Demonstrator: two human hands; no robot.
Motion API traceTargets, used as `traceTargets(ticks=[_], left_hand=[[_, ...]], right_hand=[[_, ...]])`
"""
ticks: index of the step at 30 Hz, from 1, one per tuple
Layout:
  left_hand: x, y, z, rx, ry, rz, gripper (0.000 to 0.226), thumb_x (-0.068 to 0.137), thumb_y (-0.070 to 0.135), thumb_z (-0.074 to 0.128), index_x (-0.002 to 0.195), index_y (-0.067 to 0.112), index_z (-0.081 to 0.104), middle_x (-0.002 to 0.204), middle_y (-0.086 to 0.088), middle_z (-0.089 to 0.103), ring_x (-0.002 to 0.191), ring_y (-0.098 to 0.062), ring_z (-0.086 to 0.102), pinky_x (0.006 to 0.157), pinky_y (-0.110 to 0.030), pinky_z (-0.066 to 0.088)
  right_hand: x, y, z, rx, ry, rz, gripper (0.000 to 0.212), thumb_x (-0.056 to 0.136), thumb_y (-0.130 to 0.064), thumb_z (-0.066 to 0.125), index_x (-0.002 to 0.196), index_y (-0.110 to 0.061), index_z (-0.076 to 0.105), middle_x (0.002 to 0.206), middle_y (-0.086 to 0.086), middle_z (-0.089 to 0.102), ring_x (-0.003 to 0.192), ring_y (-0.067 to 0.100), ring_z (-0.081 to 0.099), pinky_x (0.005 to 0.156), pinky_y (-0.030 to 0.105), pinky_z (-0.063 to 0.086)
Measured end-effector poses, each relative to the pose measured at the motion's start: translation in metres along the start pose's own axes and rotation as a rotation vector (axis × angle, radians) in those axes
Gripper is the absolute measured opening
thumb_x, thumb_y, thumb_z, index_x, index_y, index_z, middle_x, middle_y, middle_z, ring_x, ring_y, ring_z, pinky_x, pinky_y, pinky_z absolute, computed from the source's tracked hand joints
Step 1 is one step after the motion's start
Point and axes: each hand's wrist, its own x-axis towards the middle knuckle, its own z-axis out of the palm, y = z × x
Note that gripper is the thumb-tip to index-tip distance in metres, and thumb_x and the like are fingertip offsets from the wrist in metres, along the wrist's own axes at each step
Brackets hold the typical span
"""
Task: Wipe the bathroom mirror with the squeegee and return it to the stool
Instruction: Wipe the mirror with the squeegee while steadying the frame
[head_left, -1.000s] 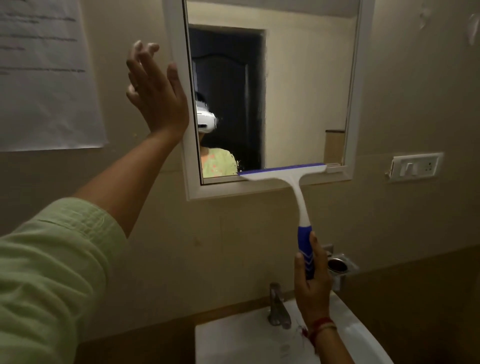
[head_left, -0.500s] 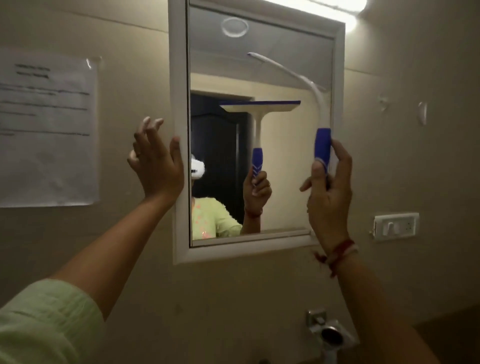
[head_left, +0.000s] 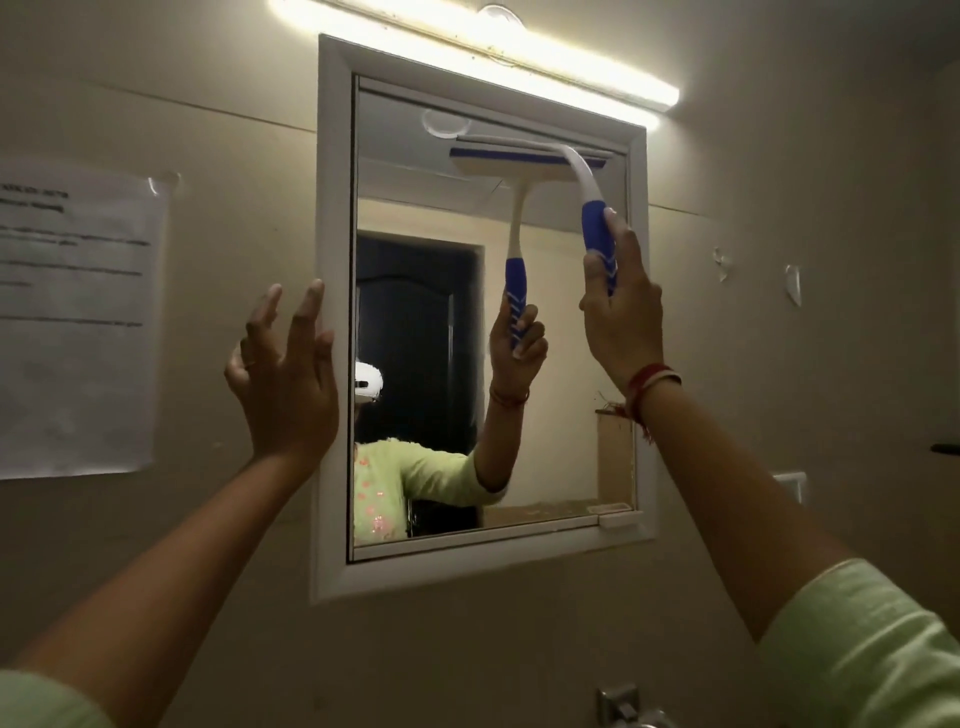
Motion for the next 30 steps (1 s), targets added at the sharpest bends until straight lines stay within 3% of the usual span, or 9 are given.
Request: traceTargets(ticks=[3, 18, 20, 24, 28, 30], left_hand=[[0.001, 0.000, 0.001, -0.034, -0.034, 0.023, 0.040, 0.097, 0.030, 0.034, 0.138, 0.030, 0.036, 0.144, -0.016, 0.030, 0.128, -0.028, 0.036, 0.100, -0.055, 0.024], [0.000, -0.001, 0.001, -0.096, -0.045, 0.022, 0.042, 0.098, 0.030, 0.031, 0.140, 0.028, 0.030, 0.142, -0.014, 0.033, 0.126, -0.026, 0.037, 0.100, -0.054, 0.025], [0.000, -0.001, 0.001, -0.090, -0.047, 0.022, 0.042, 0.098, 0.031, 0.031, 0.140, 0.027, 0.029, 0.142, -0.013, 0.034, 0.127, -0.026, 0.036, 0.100, -0.052, 0.025], [0.001, 0.001, -0.001, -0.086, -0.056, 0.017, 0.041, 0.098, 0.031, 0.031, 0.138, 0.026, 0.033, 0.138, -0.014, 0.039, 0.123, -0.026, 0.038, 0.100, -0.051, 0.026], [0.000, 0.004, -0.002, -0.083, -0.053, 0.019, 0.041, 0.098, 0.030, 0.031, 0.138, 0.025, 0.035, 0.132, -0.014, 0.043, 0.119, -0.025, 0.040, 0.097, -0.052, 0.029], [-0.001, 0.004, -0.002, -0.074, -0.055, 0.015, 0.041, 0.097, 0.031, 0.031, 0.138, 0.025, 0.035, 0.132, -0.014, 0.043, 0.118, -0.026, 0.040, 0.097, -0.053, 0.029]], right_hand=[[0.011, 0.002, 0.003, -0.029, 0.021, 0.004, 0.043, 0.096, -0.025, 0.042, 0.137, -0.012, 0.034, 0.119, 0.011, 0.061, 0.087, 0.022, 0.064, 0.080, 0.031, 0.054], [0.009, 0.008, -0.002, 0.015, 0.026, 0.063, 0.043, 0.096, -0.024, 0.042, 0.137, -0.013, 0.035, 0.126, 0.013, 0.056, 0.099, 0.026, 0.062, 0.087, 0.040, 0.054], [0.004, 0.011, -0.002, 0.016, 0.025, 0.054, 0.043, 0.096, -0.024, 0.041, 0.138, -0.014, 0.034, 0.123, 0.015, 0.057, 0.092, 0.024, 0.063, 0.084, 0.038, 0.055], [-0.039, 0.030, -0.006, 0.031, -0.005, 0.030, 0.045, 0.097, -0.021, 0.040, 0.140, -0.014, 0.030, 0.108, 0.022, 0.061, 0.066, -0.002, 0.049, 0.068, 0.020, 0.049], [-0.029, 0.033, -0.007, 0.048, 0.015, 0.007, 0.043, 0.097, -0.022, 0.040, 0.138, -0.011, 0.032, 0.107, 0.022, 0.060, 0.066, -0.002, 0.048, 0.067, 0.016, 0.047], [-0.011, 0.028, -0.004, 0.061, 0.029, -0.005, 0.043, 0.096, -0.023, 0.041, 0.138, -0.012, 0.033, 0.113, 0.022, 0.059, 0.074, 0.008, 0.056, 0.072, 0.025, 0.052]])
